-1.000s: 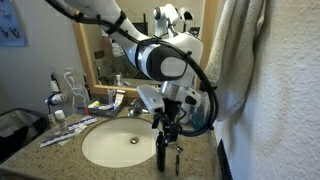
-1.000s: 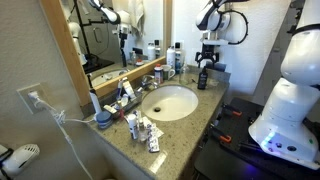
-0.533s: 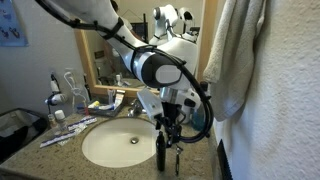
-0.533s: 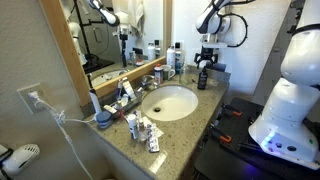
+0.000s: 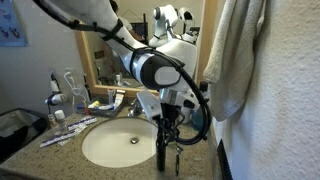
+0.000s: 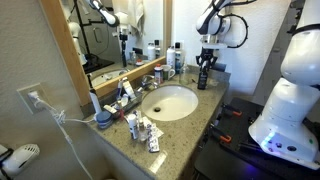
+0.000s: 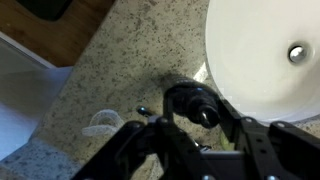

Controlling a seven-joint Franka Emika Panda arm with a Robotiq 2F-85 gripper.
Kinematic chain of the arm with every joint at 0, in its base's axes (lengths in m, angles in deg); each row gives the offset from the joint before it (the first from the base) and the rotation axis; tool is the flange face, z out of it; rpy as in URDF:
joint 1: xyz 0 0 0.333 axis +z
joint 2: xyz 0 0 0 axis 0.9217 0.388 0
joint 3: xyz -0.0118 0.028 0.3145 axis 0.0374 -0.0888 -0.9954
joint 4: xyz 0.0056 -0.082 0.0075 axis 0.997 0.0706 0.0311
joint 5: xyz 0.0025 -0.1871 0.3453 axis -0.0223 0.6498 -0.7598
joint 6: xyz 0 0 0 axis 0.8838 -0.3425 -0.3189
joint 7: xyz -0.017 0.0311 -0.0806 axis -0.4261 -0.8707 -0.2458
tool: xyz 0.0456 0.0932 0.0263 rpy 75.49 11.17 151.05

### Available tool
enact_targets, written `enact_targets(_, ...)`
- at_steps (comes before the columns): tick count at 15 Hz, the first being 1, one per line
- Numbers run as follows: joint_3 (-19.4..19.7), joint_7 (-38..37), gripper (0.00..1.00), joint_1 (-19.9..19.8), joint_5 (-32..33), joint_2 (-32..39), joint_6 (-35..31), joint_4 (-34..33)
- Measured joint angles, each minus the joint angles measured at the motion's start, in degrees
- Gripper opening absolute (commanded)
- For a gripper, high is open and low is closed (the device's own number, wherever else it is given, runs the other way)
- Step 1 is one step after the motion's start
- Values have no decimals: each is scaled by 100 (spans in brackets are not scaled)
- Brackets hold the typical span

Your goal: Move the black bottle to the upper left corner of the counter

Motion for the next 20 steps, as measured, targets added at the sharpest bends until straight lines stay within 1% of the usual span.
enact_targets(2,0,-85,7,0,18,-2,0,0)
enact_targets(3,0,-106,11,-1,28,-8,0,0)
enact_targets(10,-2,-224,11,6,110,-33,2,3)
enact_targets(13,-56,-438,11,79,344,-196,51,4)
enact_targets(16,-216,-842,11,229,736,-519,261,6)
enact_targets(18,-404,-1124,11,352,990,-791,560,6)
enact_targets(20,-635,-1229,11,483,1082,-1035,912,5)
